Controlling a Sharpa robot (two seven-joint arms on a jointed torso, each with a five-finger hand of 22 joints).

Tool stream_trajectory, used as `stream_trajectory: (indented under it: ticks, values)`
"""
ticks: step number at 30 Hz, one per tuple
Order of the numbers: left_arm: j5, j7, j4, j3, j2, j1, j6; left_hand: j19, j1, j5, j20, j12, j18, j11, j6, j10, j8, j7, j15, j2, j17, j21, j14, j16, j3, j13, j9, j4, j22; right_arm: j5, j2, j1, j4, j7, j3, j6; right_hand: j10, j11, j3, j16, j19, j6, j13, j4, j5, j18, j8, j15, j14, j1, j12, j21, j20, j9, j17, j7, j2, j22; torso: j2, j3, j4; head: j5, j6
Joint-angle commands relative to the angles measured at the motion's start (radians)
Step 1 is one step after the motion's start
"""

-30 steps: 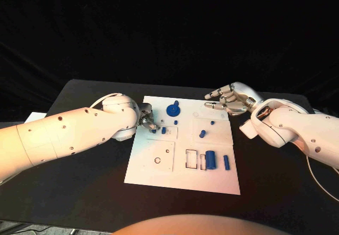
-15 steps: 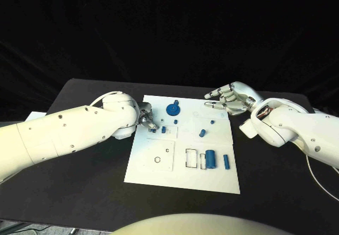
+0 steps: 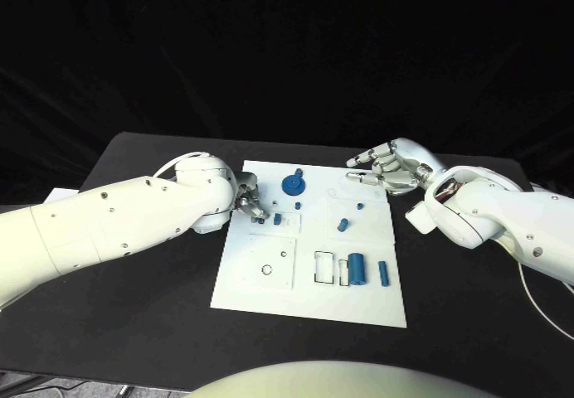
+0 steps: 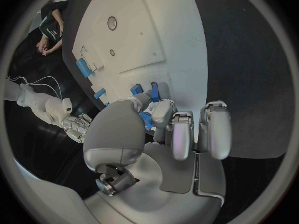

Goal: Assemble the parts on the task board

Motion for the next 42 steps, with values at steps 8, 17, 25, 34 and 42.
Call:
stream_trajectory:
  ticks: [8, 17, 25, 34, 42]
  values:
    - [-0.007, -0.006, -0.008, -0.006, 0.009, -0.013, -0.009, 0.034, -0.010, 0.003, -0.003, 0.007, -0.009, 0.000, 0.009, 0.011, 0.005, -0.011, -0.002, 0.004, 0.263, 0.001, 0.105, 0.003, 0.001, 0.007, 0.001, -0.010, 0.121, -0.002, 0.001, -0.001, 0.000, 0.008, 0.000, 0.014, -0.006, 0.002, -0.005, -0.004, -0.008, 0.005, 0.000, -0.002, 0.005, 0.017, 0.003, -0.005, 0.061, 0.000, 0.000, -0.005, -0.001, 0.002, 0.083, 0.001, 0.006, -0.001, 0.001, 0.0006, -0.0006, -0.002, -0.001]
    - [0.001, -0.003, -0.004, -0.006, 0.011, -0.015, -0.020, 0.037, 0.001, 0.003, -0.005, 0.012, -0.010, -0.002, 0.012, 0.015, 0.006, -0.013, -0.003, 0.022, 0.263, 0.004, 0.105, 0.003, 0.003, 0.013, 0.001, -0.013, 0.126, -0.002, 0.001, -0.002, 0.000, 0.008, 0.000, 0.015, -0.006, 0.002, -0.005, -0.004, -0.008, 0.005, 0.000, -0.002, 0.005, 0.017, 0.003, -0.005, 0.061, 0.000, 0.000, -0.005, -0.001, 0.002, 0.083, 0.001, 0.006, -0.001, 0.000, 0.0012, -0.0002, -0.004, -0.003]
    - [0.015, -0.004, -0.002, -0.006, 0.011, -0.015, 0.025, 0.037, 0.006, 0.002, -0.005, 0.013, -0.010, -0.002, 0.013, 0.017, 0.007, -0.014, -0.003, 0.013, 0.263, 0.004, 0.105, 0.003, -0.008, 0.014, 0.001, -0.020, 0.126, -0.002, 0.001, -0.002, 0.000, 0.008, 0.000, 0.016, -0.006, 0.002, -0.005, -0.004, -0.008, 0.005, 0.000, -0.002, 0.005, 0.017, 0.003, -0.005, 0.061, 0.000, 0.000, -0.005, -0.001, 0.002, 0.083, 0.001, 0.006, -0.001, 0.000, 0.0010, 0.0003, -0.004, -0.004]
    - [0.011, -0.013, -0.010, -0.007, 0.008, -0.015, 0.088, 0.035, 0.012, 0.002, -0.005, 0.010, -0.010, -0.002, 0.011, 0.015, 0.005, -0.013, -0.003, 0.007, 0.263, 0.001, 0.105, 0.003, -0.017, 0.012, 0.001, -0.028, 0.123, -0.002, 0.000, -0.002, 0.001, 0.007, 0.000, 0.017, -0.006, 0.002, -0.005, -0.004, -0.008, 0.005, 0.000, -0.002, 0.005, 0.017, 0.003, -0.005, 0.061, 0.000, 0.000, -0.005, -0.001, 0.002, 0.083, 0.001, 0.006, -0.001, 0.000, 0.0005, 0.0010, -0.004, -0.006]
    - [0.010, -0.013, -0.004, -0.007, 0.009, -0.015, 0.093, 0.036, 0.013, 0.002, -0.005, 0.011, -0.010, -0.002, 0.011, 0.016, 0.005, -0.013, -0.003, 0.005, 0.263, 0.002, 0.105, 0.003, -0.019, 0.013, 0.001, -0.029, 0.125, -0.002, 0.001, -0.002, 0.000, 0.007, 0.000, 0.018, -0.006, 0.002, -0.006, -0.005, -0.008, 0.006, -0.001, -0.001, 0.005, 0.017, 0.004, -0.005, 0.060, -0.002, 0.000, -0.006, -0.001, 0.002, 0.082, 0.001, 0.008, -0.002, 0.000, -0.0003, -0.0002, -0.004, -0.008]
